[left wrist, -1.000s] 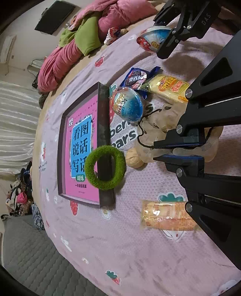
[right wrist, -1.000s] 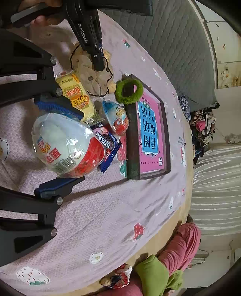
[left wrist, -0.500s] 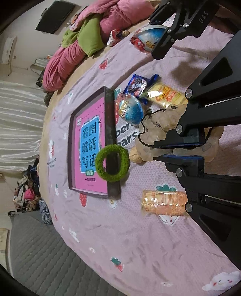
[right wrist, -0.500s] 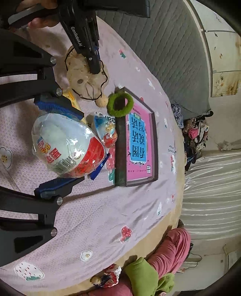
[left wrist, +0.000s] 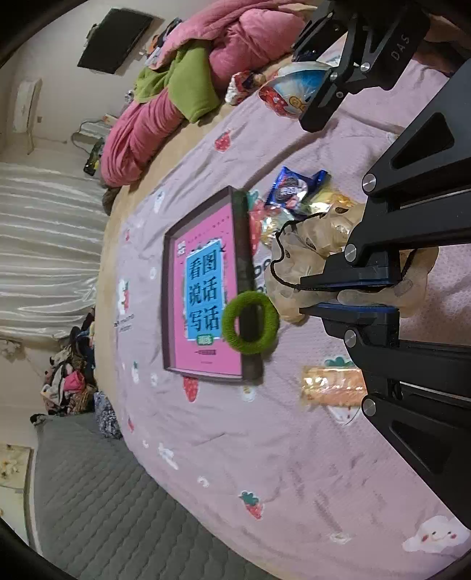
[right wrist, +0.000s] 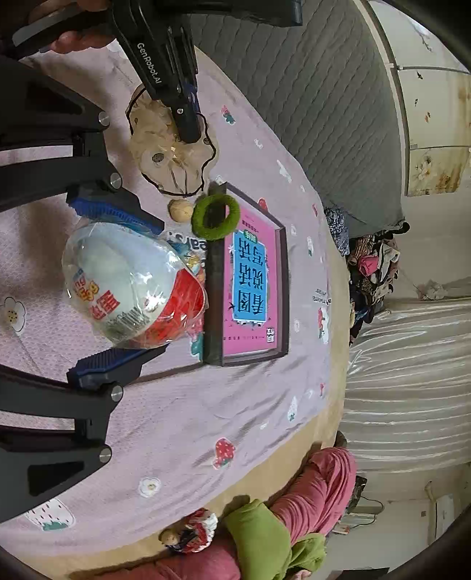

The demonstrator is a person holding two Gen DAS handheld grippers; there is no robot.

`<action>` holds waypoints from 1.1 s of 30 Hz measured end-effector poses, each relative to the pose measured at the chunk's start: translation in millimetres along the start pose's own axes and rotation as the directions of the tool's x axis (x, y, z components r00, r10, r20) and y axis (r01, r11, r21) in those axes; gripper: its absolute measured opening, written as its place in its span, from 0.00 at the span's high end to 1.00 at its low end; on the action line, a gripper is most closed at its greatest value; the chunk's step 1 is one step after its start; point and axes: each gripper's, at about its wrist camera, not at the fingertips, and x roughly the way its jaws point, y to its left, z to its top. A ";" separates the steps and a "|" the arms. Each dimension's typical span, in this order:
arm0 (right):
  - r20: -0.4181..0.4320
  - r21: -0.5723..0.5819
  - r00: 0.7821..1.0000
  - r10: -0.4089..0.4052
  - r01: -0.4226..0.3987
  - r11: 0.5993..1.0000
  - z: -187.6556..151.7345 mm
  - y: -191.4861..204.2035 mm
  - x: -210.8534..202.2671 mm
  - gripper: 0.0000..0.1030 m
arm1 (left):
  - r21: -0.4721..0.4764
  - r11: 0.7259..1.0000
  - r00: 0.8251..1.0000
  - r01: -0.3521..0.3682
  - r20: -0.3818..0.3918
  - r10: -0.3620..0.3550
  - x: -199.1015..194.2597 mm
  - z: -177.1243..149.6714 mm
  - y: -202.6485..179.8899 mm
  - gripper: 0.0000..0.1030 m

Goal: Organize objects
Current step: 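Lift and carry the sponge and the egg over the pink tray with both tools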

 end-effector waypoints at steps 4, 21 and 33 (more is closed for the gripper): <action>0.015 -0.016 1.000 0.000 0.001 1.000 12.2 5.8 -5.6 0.43 | -0.010 1.000 1.000 0.000 0.017 0.000 -9.3 10.7 6.4 0.93; 0.071 -0.090 0.997 -0.005 0.011 0.996 66.2 16.6 -15.2 0.43 | -0.005 1.000 0.997 -0.016 0.075 0.016 -29.4 57.6 22.4 0.93; 0.121 -0.135 0.992 -0.018 0.034 0.990 114.0 21.6 -13.9 0.43 | 0.007 1.000 0.995 -0.024 0.096 0.023 -24.8 86.8 20.2 0.93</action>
